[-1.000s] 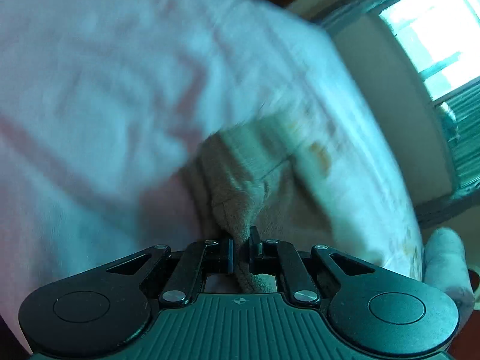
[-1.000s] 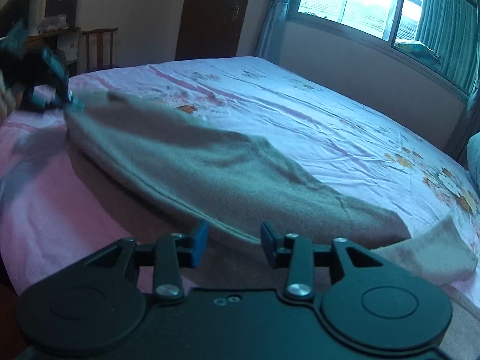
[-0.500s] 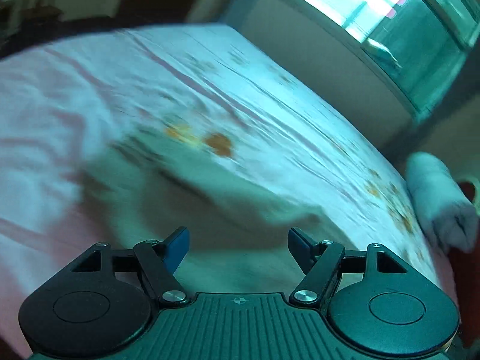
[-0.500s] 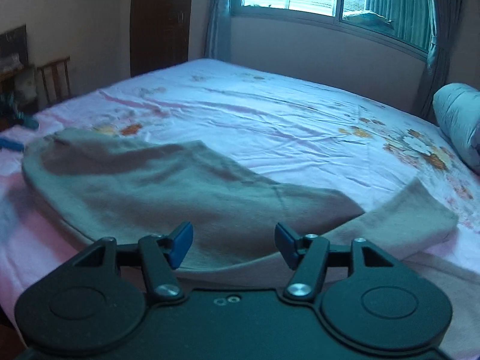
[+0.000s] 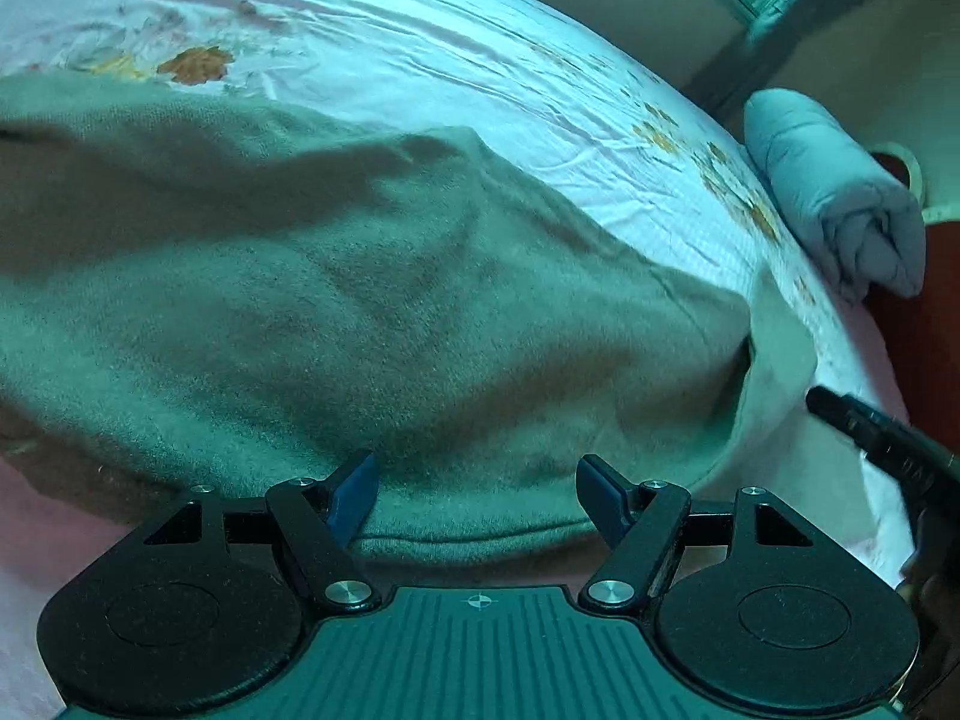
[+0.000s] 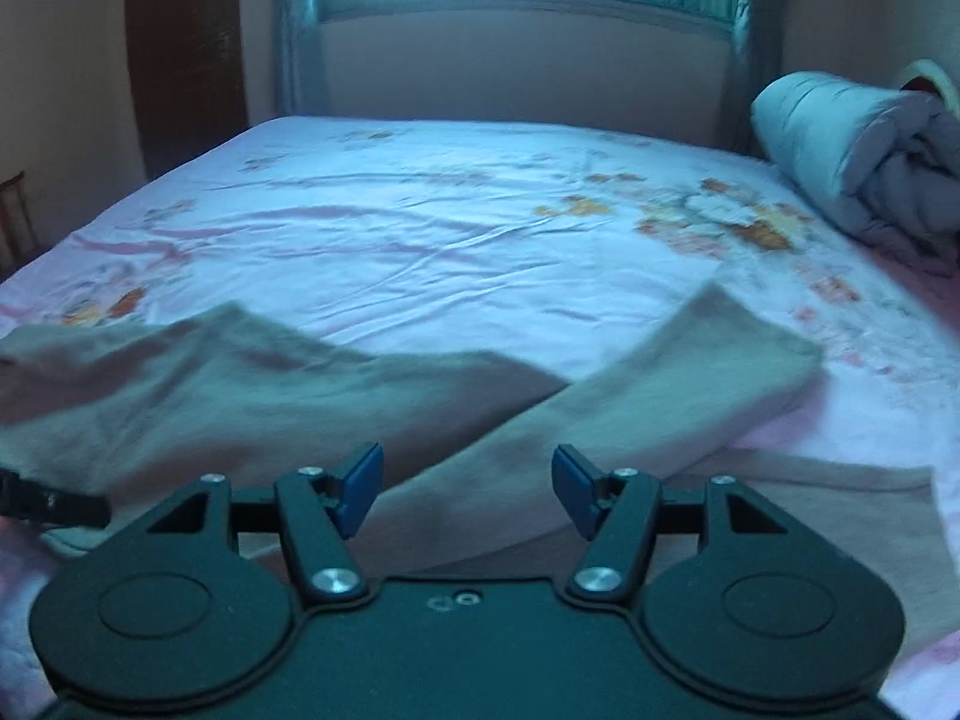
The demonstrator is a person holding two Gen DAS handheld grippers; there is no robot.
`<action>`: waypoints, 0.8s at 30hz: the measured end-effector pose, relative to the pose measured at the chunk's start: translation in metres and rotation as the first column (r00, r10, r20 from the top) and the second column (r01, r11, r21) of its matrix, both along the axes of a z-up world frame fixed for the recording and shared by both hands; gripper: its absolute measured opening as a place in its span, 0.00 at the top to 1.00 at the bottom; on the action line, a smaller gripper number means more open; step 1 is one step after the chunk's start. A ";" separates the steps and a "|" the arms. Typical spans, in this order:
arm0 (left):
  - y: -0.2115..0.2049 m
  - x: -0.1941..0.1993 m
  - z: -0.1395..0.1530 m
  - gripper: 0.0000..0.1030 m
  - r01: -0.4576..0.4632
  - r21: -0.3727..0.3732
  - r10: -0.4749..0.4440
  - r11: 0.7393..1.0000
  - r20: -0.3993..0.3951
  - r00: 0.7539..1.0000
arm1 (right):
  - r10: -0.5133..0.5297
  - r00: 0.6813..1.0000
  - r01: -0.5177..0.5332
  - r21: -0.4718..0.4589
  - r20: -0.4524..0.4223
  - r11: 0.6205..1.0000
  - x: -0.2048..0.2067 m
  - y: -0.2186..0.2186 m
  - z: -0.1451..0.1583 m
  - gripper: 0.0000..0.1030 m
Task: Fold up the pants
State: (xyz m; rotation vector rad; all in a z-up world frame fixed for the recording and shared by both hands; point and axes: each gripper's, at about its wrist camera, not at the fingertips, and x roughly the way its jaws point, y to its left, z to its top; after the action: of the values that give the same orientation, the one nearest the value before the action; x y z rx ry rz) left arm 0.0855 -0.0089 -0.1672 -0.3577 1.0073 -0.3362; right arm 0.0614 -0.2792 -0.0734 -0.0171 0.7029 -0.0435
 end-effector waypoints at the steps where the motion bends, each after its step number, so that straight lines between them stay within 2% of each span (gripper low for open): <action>1: 0.000 -0.004 0.001 0.30 0.004 0.009 -0.004 1.000 0.008 1.000 | 0.005 1.000 -0.005 -0.007 -0.002 1.000 -0.001 0.001 0.001 0.46; 4: 0.003 -0.003 0.002 0.30 -0.002 -0.005 0.002 1.000 0.046 0.999 | 0.064 0.998 -0.063 0.032 -0.012 0.997 -0.001 0.015 -0.002 0.43; 8: 0.027 0.005 0.013 0.30 -0.075 0.011 0.073 0.997 0.097 0.993 | 0.143 0.988 -0.138 0.102 -0.050 0.985 0.016 0.044 -0.010 0.41; 12: 0.064 0.030 0.017 0.30 -0.170 0.045 0.163 0.984 0.127 0.978 | 0.199 0.978 -0.193 0.098 -0.061 0.976 0.020 0.069 -0.014 0.41; 17: 0.110 0.059 0.002 0.30 -0.302 0.097 0.291 0.948 0.116 0.950 | 0.226 0.967 -0.216 0.100 -0.113 0.971 0.018 0.082 -0.027 0.41; 18: 0.125 0.065 -0.009 0.31 -0.338 0.103 0.333 0.935 0.068 0.941 | 0.229 0.965 -0.219 0.088 -0.127 0.972 0.017 0.084 -0.030 0.41; 19: 0.135 0.068 -0.018 0.37 -0.356 0.061 0.355 0.932 0.038 0.934 | 0.231 0.964 -0.222 0.081 -0.135 0.972 0.016 0.084 -0.032 0.41; 20: 0.143 0.069 -0.018 0.39 -0.367 0.032 0.367 0.930 0.021 0.930 | 0.234 0.961 -0.224 0.080 -0.144 0.971 0.015 0.084 -0.034 0.41; 24: 0.142 0.060 0.009 0.39 -0.323 0.057 0.318 0.945 0.074 0.945 | 0.256 0.960 -0.248 0.076 -0.114 0.966 0.008 0.087 -0.029 0.41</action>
State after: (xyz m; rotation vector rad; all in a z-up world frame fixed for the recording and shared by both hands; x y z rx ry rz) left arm 0.1451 0.1330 -0.1577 -0.4387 0.8779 -0.0175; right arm 0.0693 -0.1924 -0.1020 -0.0516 0.8207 0.2255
